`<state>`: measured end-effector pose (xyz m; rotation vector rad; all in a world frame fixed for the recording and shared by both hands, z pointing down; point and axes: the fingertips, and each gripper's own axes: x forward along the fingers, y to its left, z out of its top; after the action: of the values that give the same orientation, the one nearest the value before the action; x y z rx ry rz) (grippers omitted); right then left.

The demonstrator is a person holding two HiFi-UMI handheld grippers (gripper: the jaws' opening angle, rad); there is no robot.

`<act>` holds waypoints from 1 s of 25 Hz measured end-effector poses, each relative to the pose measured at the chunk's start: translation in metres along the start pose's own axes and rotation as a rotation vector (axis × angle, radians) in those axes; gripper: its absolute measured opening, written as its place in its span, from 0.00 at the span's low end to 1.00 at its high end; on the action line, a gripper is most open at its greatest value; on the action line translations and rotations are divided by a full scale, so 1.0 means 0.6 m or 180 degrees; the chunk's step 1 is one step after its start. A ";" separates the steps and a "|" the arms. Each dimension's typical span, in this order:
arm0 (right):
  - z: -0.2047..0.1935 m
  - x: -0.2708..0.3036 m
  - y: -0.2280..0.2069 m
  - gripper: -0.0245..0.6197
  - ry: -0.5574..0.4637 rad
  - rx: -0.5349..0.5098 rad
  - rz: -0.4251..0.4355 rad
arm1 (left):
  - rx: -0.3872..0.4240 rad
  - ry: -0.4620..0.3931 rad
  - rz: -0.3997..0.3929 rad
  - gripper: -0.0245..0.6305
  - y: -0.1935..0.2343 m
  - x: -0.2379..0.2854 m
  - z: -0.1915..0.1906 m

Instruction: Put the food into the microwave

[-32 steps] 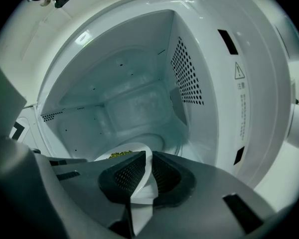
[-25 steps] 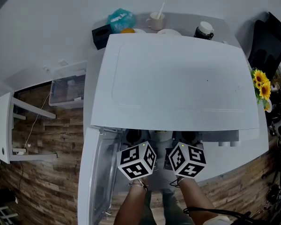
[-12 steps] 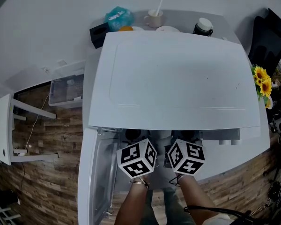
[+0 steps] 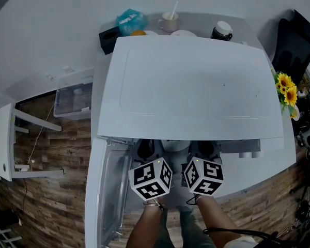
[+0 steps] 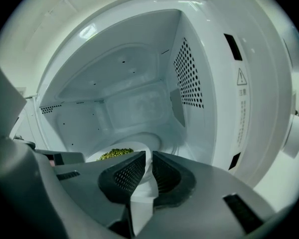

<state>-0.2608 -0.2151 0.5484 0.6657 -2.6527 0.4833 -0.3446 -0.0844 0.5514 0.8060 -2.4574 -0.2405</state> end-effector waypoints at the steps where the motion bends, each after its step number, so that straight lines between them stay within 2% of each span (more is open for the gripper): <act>1: 0.000 -0.003 0.000 0.12 0.0009 -0.0014 0.0004 | 0.0016 0.0005 -0.0001 0.13 -0.001 -0.005 0.000; 10: 0.004 -0.056 0.011 0.12 0.0055 -0.0146 0.0169 | 0.0175 0.0111 -0.0011 0.13 -0.016 -0.068 -0.006; 25: 0.021 -0.173 0.052 0.07 0.0098 -0.0374 0.0631 | 0.0592 0.0051 -0.0310 0.10 -0.083 -0.175 0.018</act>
<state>-0.1941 -0.1547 0.4862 0.3594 -2.7064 0.3832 -0.2546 -0.0623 0.4806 1.0037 -2.4541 -0.0402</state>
